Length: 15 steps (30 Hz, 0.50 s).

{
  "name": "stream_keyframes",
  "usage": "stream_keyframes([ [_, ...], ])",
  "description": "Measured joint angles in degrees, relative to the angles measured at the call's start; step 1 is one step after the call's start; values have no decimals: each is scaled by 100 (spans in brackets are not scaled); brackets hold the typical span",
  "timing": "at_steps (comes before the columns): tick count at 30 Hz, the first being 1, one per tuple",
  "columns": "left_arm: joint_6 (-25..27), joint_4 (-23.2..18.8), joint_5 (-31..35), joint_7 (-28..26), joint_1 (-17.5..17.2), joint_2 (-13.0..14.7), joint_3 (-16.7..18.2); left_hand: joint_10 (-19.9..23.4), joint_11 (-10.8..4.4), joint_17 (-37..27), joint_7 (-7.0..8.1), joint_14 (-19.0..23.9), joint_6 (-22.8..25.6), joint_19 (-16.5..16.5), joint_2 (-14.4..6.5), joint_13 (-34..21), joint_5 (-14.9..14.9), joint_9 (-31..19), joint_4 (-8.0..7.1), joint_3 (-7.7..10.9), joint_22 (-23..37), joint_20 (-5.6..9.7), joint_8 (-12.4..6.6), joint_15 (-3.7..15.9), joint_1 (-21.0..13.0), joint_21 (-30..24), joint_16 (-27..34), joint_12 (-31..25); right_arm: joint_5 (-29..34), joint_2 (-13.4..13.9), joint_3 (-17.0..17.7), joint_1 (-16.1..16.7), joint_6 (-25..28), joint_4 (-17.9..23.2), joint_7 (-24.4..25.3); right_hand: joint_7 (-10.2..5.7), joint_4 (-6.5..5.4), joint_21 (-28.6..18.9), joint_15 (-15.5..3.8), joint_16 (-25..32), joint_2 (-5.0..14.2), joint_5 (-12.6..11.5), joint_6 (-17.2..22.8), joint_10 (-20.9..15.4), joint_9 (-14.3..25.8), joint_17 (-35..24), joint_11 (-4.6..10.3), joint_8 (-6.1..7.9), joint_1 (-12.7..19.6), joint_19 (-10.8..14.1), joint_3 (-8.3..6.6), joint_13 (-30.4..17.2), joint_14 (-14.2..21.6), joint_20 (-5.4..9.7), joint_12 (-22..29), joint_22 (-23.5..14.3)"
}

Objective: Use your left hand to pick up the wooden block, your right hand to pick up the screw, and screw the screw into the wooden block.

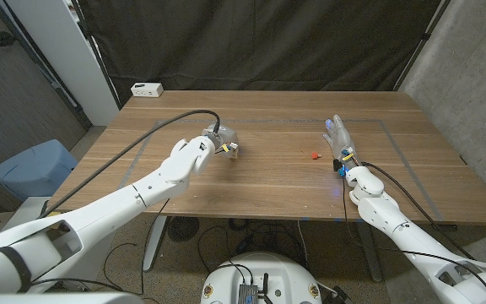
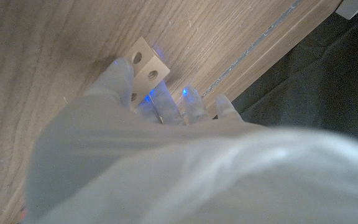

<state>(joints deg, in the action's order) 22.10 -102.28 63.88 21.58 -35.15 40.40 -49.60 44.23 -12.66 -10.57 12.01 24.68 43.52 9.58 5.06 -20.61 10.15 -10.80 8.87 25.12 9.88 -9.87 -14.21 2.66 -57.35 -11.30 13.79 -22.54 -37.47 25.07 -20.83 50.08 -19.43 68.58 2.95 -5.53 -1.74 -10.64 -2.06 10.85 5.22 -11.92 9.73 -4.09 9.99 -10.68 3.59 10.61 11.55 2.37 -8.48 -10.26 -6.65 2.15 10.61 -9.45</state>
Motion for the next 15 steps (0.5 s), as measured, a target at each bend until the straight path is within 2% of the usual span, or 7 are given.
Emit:
stream_keyframes([
  [15, 66, 16, 4, -33, -17, -28, -7, 217, -18, -24, 30, 121, 228, 79, -33, -51, 0, 1, -12, -79, 0, 14, -22, 2, -32, 0, 42, -4, -5, -5, 13, 64, 3, 35, 58, 0, 0, 0, 0, 0, 0, 0, 0, 0, 0, 0, 0, 0, 0, 20, 0, 0, -1, -20, 21, 0],
])
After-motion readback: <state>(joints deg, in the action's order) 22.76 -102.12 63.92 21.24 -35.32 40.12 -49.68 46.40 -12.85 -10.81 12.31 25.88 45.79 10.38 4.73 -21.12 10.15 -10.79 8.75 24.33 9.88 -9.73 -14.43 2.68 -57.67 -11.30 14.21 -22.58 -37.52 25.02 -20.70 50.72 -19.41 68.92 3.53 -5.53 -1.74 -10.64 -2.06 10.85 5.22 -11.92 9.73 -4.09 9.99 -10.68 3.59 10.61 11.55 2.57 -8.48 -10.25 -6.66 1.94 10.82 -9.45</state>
